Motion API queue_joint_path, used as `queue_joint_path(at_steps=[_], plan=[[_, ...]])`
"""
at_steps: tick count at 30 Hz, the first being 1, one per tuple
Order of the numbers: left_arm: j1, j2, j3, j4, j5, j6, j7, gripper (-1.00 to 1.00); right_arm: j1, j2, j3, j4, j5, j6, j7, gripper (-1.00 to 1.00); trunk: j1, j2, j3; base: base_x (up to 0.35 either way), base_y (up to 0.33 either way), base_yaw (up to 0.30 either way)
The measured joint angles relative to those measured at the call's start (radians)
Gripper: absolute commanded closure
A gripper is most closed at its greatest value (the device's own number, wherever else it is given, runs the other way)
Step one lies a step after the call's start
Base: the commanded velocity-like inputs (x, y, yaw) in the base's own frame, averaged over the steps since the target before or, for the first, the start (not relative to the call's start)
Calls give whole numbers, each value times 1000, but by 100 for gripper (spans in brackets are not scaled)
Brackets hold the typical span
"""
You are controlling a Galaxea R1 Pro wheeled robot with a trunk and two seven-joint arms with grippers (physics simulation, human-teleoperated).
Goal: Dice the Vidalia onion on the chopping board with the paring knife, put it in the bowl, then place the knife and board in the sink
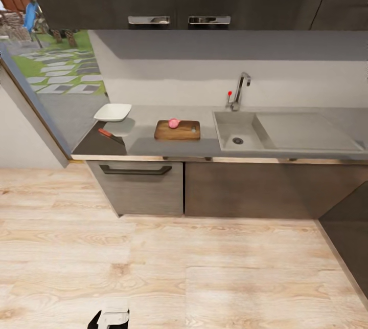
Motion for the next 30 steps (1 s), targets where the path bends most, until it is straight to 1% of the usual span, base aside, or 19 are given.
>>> queue_joint_path(at_steps=[2,3,5,7,8,10,12,13,15,16,17,22,24,27,30], plan=[[25,0,0,0,1,-28,-1,-100,0,0,0,1,0,-2,0,-100,0,0,3,0,0,0],[48,0,0,0,1,-53,-1,-100,0,0,0,1,0,-3,0,-100,0,0,5,0,0,0],[72,0,0,0,1,-65,0,-100,0,0,0,1,0,-4,0,-100,0,0,8,0,0,0],[111,7,1,1,2,-71,0,-100,0,0,0,1,0,-4,0,-100,0,0,11,0,0,0],[129,15,2,1,2,-74,0,-100,0,0,0,1,0,-4,0,-100,0,0,13,0,0,0],[182,57,4,2,6,-85,0,-100,0,0,0,1,0,-4,0,-100,0,0,16,0,0,0],[217,84,2,2,4,-101,0,-100,0,0,0,1,0,-4,0,-100,0,0,19,0,0,0],[235,92,2,2,3,-111,0,-100,0,0,0,1,0,-4,0,-100,0,0,20,0,0,0],[254,99,1,1,2,-123,0,-100,0,0,0,1,0,-4,0,-100,0,0,24,0,0,0],[272,104,1,2,2,-135,0,-100,0,0,0,1,0,-4,0,-100,0,0,25,0,0,0],[282,106,0,2,2,-141,0,-100,0,0,0,1,0,-4,0,-100,0,0,27,0,0,0],[386,116,1,3,1,-228,0,-100,0,0,0,1,0,-4,0,-100,0,0,35,0,0,0],[416,116,0,5,0,-251,1,-100,0,0,0,1,0,-4,0,-100,0,0,38,0,0,0],[435,117,1,3,0,-256,1,-100,0,0,0,1,0,-4,0,-100,0,0,43,0,0,0],[445,111,3,0,0,-226,3,-100,0,0,0,1,0,-4,0,-100,0,0,47,0,0,0]])
